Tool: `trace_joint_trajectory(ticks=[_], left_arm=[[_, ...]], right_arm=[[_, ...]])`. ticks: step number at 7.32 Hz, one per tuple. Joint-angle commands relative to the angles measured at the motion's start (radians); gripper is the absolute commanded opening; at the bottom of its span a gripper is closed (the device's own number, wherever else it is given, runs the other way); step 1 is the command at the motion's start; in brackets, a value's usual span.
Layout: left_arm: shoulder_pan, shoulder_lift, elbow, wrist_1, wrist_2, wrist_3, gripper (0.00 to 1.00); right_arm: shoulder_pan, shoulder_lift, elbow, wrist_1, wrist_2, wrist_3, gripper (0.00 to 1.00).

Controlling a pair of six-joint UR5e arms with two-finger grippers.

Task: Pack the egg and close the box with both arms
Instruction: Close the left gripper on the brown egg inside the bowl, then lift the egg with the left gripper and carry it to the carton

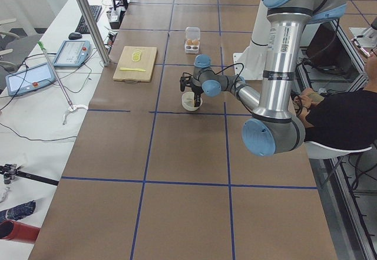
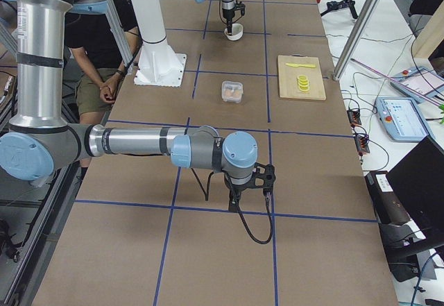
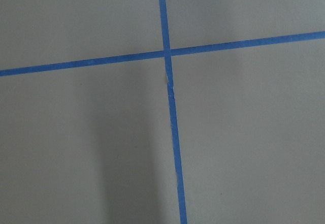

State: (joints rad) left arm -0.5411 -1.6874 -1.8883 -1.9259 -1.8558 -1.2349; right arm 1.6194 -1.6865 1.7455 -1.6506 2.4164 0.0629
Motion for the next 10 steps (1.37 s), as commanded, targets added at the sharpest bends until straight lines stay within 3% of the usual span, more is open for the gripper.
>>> trace_joint_trajectory(ticks=[1, 3, 6, 8, 9, 10], left_arm=[[-0.003, 0.002, -0.021, 0.013, 0.003, 0.0, 0.04], [-0.017, -0.001, -0.044, 0.022, 0.003, 0.0, 0.01], [-0.095, -0.023, -0.158, 0.033, -0.022, -0.008, 0.0], [-0.085, -0.201, -0.115, 0.024, -0.062, -0.156, 0.0], [-0.082, -0.307, -0.041, -0.025, -0.066, -0.251, 0.0], [-0.044, -0.368, 0.047, -0.18, -0.068, -0.393, 0.0]], right_arm=[[0.0, -0.001, 0.005, 0.0, 0.001, 0.0, 1.0], [0.0, -0.001, 0.002, 0.0, 0.001, 0.0, 1.0], [0.0, 0.001, 0.02, 0.002, 0.001, 0.0, 1.0], [-0.001, 0.004, 0.028, 0.002, 0.0, 0.002, 1.0], [0.0, 0.007, 0.028, 0.0, 0.001, 0.002, 1.0], [0.0, 0.008, 0.022, -0.002, 0.003, 0.002, 1.0]])
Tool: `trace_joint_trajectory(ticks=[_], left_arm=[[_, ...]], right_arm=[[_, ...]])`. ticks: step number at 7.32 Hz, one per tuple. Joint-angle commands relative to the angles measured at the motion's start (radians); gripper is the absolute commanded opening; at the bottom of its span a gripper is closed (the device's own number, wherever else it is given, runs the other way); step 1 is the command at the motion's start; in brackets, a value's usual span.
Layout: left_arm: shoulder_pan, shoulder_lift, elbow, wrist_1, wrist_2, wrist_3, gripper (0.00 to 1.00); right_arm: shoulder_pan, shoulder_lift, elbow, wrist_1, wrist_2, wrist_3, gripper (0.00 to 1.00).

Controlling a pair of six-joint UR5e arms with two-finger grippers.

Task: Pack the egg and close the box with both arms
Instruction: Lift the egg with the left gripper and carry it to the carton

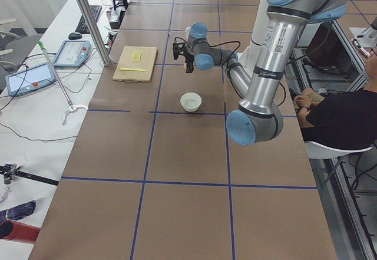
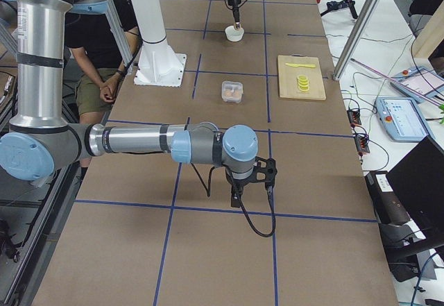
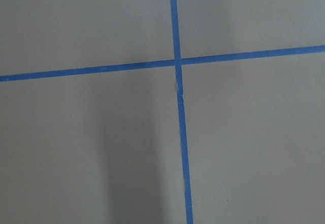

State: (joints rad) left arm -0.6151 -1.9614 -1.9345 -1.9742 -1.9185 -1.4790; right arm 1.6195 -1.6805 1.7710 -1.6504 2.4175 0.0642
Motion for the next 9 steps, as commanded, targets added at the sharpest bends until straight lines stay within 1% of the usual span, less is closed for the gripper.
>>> trace_joint_trajectory(ticks=[1, 2, 3, 4, 5, 6, 7, 8, 9], left_arm=[[0.085, -0.135, 0.168, -0.276, -0.002, -0.237, 0.0], [0.133, -0.213, 0.263, -0.346, 0.004, -0.241, 0.0], [0.141, -0.268, 0.331, -0.389, 0.004, -0.241, 0.0], [0.173, -0.309, 0.386, -0.435, 0.033, -0.244, 0.0], [0.214, -0.354, 0.443, -0.449, 0.12, -0.244, 0.0], [0.218, -0.402, 0.516, -0.466, 0.143, -0.244, 0.0], [0.219, -0.437, 0.575, -0.483, 0.145, -0.239, 0.0], [0.219, -0.461, 0.629, -0.541, 0.154, -0.241, 0.0], [0.234, -0.488, 0.658, -0.548, 0.194, -0.242, 0.0]], right_arm=[[-0.001, 0.001, -0.005, -0.002, 0.002, 0.0, 1.0], [0.0, 0.001, -0.005, -0.002, 0.002, 0.0, 1.0], [0.0, -0.005, -0.004, -0.002, 0.002, 0.002, 1.0], [0.0, -0.01, -0.002, -0.002, 0.012, 0.0, 1.0], [0.0, -0.01, -0.005, -0.002, 0.018, 0.0, 1.0], [0.0, -0.01, -0.007, -0.002, 0.018, 0.0, 1.0], [0.0, -0.01, -0.008, -0.002, 0.018, 0.0, 1.0], [0.0, -0.01, -0.008, -0.002, 0.02, 0.0, 1.0], [0.0, -0.01, -0.01, -0.002, 0.02, 0.0, 1.0]])
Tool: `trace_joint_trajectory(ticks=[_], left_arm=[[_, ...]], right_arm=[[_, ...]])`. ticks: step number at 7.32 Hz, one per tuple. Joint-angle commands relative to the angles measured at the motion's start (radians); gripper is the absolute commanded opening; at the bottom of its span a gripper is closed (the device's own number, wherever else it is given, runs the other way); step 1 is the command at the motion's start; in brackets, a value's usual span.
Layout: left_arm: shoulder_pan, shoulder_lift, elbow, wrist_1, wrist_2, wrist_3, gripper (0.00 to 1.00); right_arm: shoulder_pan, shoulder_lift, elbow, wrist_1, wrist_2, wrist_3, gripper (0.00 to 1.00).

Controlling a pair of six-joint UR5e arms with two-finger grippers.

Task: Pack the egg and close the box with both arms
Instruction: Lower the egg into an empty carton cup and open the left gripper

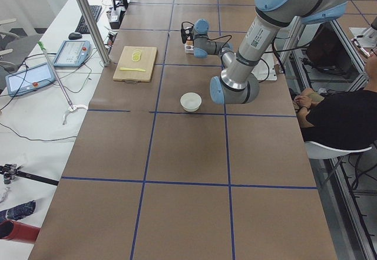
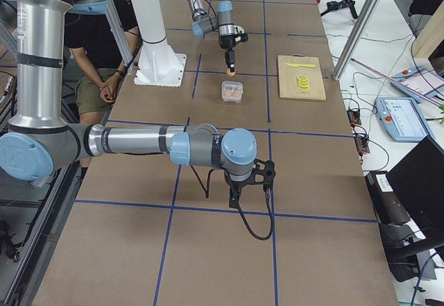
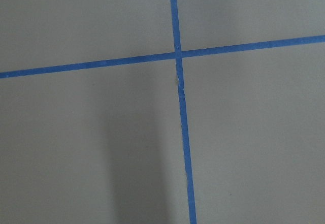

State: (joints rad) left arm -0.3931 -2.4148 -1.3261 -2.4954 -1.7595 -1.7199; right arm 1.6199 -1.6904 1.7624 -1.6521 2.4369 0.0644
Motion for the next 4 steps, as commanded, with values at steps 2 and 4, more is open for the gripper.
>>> trace_joint_trajectory(ticks=[2, 4], left_arm=[[0.022, -0.033, 0.054, -0.026, 0.052, -0.001, 0.07], [0.022, -0.029, 0.067, -0.026, 0.052, -0.001, 0.63]], right_arm=[[0.0, -0.009, -0.001, 0.001, 0.001, 0.0, 1.0], [0.0, -0.008, -0.001, 0.002, 0.001, 0.0, 1.0]])
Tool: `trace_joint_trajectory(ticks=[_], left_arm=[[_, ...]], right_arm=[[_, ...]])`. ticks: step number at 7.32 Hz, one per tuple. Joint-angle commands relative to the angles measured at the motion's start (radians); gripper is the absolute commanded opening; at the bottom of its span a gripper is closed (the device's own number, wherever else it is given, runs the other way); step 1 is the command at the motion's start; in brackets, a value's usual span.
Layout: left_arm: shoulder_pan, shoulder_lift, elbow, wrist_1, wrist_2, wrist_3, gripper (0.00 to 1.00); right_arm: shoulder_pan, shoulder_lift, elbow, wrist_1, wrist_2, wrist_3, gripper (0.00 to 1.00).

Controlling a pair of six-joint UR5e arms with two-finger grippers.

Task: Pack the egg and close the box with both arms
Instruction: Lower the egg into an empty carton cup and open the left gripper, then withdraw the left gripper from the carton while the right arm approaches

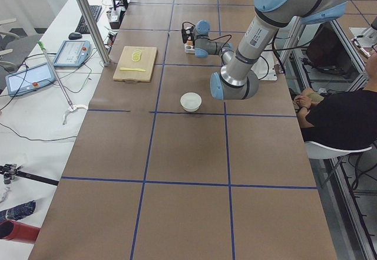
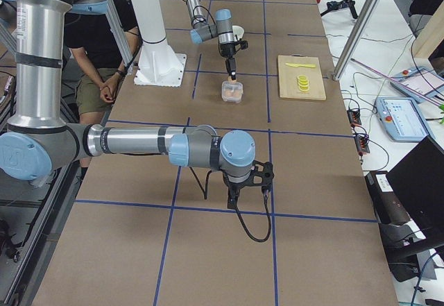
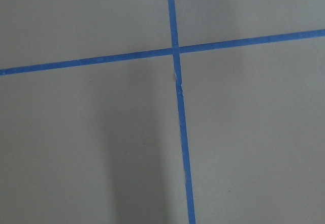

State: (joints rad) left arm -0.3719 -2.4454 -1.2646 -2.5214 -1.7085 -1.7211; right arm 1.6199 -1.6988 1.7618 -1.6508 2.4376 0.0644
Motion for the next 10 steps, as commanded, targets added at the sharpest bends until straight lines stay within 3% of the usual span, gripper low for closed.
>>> trace_joint_trajectory(ticks=[1, 6, 8, 10], left_arm=[[0.001, -0.001, 0.002, 0.0, 0.001, -0.002, 1.0], [-0.053, 0.034, -0.073, 0.035, -0.034, 0.002, 1.0], [-0.122, 0.144, -0.241, 0.21, -0.177, 0.032, 1.0], [-0.179, 0.215, -0.469, 0.518, -0.214, 0.174, 1.0]], right_arm=[[0.0, 0.001, -0.001, 0.0, 0.0, 0.002, 1.0], [-0.002, 0.01, 0.022, 0.0, 0.006, 0.005, 1.0], [-0.023, 0.008, 0.063, 0.003, 0.063, 0.006, 1.0], [-0.128, 0.008, 0.151, 0.037, 0.06, 0.214, 1.0]])
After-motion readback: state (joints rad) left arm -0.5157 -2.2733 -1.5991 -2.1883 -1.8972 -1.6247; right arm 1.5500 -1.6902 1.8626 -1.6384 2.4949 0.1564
